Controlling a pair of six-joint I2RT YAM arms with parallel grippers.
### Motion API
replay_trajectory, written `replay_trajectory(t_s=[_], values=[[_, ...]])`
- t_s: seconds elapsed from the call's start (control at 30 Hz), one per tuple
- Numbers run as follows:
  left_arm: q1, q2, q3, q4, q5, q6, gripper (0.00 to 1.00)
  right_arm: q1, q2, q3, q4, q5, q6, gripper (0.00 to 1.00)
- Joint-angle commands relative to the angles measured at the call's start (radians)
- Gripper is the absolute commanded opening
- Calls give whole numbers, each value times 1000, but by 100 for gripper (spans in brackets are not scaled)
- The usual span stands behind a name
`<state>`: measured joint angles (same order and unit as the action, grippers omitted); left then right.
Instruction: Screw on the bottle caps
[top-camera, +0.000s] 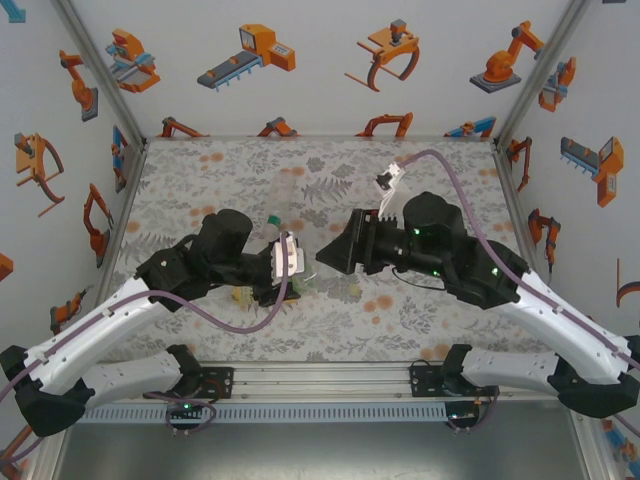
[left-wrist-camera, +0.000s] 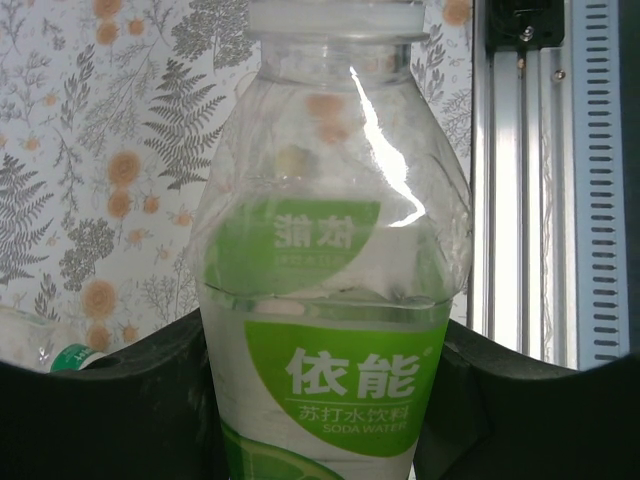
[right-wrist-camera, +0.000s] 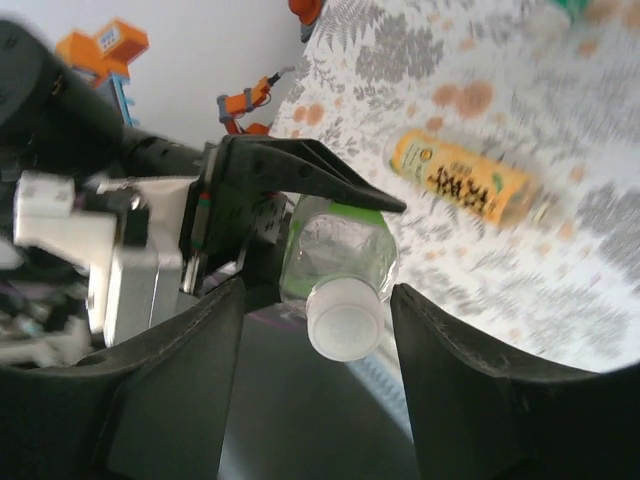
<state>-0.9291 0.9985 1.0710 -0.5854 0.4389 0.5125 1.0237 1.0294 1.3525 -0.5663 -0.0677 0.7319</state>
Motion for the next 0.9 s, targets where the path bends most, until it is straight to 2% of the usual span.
replay_trajectory(t_s=[0.0, 0.13, 0.3, 0.67, 0.87], values=[[-5, -3, 1, 22, 65, 15, 0, 5, -23, 14, 101, -128, -457, 57], [-5, -10, 0, 21, 76, 4, 0, 6, -4, 52, 19, -290, -776, 58], [-6, -14, 0, 21, 84, 0, 0, 7, 8, 66, -65, -389, -1033, 56], [-7, -13, 7, 22, 101, -3, 0, 6, -2, -34, 12, -412, -1055, 48], [-6, -17, 8, 21, 100, -2, 0, 6, -24, -62, 33, -400, -1040, 37]])
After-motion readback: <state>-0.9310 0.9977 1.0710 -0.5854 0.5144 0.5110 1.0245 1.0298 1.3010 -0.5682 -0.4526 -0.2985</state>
